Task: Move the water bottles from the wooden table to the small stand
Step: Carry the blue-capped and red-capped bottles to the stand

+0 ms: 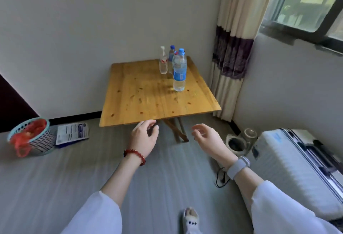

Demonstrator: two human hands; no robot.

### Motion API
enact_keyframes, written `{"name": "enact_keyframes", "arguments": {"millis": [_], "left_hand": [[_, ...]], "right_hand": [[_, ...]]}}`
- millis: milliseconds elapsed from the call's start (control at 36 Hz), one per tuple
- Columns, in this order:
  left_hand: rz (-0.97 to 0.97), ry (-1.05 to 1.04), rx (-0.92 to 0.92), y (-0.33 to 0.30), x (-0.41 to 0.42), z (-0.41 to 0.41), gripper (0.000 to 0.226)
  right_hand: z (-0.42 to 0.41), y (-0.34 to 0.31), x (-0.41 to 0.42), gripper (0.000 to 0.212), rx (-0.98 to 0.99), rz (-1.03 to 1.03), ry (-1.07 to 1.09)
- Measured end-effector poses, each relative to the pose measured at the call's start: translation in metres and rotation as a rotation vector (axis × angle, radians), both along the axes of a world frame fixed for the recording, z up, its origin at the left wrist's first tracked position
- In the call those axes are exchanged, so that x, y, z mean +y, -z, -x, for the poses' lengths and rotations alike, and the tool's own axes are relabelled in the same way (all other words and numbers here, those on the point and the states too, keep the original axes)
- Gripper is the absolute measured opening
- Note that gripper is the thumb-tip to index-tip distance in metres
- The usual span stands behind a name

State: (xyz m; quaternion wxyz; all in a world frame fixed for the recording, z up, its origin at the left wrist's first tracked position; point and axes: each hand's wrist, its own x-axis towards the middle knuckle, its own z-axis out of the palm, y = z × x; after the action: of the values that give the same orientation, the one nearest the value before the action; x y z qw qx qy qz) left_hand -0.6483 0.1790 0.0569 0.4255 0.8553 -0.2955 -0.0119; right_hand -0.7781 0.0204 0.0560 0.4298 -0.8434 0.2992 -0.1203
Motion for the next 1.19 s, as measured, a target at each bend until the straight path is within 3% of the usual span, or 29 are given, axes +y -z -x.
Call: {"name": "enact_keyframes", "arguments": {"millis": [167,444,639,722,944,1083,1194], "left_hand": [[-0.037,-0.017,-0.023,0.004,-0.091,-0.138,0.023],[0.047,-0.005,-0.107,-0.045,-0.226,-0.352,0.023],[0.023,0.073,-0.145,-0.054,-0.317,-0.486,0.025],[-0.036,0.146,-0.185,-0.050,-0.357,-0.534,0.027],[-0.313,0.275,-0.312,-0.010,-0.467,-0.626,0.032],[-0.456,0.291,-0.402,0.019,-0.525,-0.651,0.049],[-0.528,0.313,-0.461,0.037,-0.557,-0.660,0.057]], "right_hand": [[-0.142,0.003,-0.096,0.025,-0.044,-0.015,-0.025],[-0.364,-0.070,-0.231,0.026,-0.232,0.134,-0.015],[-0.485,-0.088,-0.329,0.019,-0.293,0.198,0.113],[-0.526,-0.091,-0.369,0.020,-0.191,0.242,0.121],[-0.599,-0.043,-0.462,0.035,0.315,0.355,-0.174],[-0.623,0.002,-0.491,0.054,0.449,0.304,-0.298],[-0.631,0.033,-0.497,0.054,0.425,0.317,-0.333]]}}
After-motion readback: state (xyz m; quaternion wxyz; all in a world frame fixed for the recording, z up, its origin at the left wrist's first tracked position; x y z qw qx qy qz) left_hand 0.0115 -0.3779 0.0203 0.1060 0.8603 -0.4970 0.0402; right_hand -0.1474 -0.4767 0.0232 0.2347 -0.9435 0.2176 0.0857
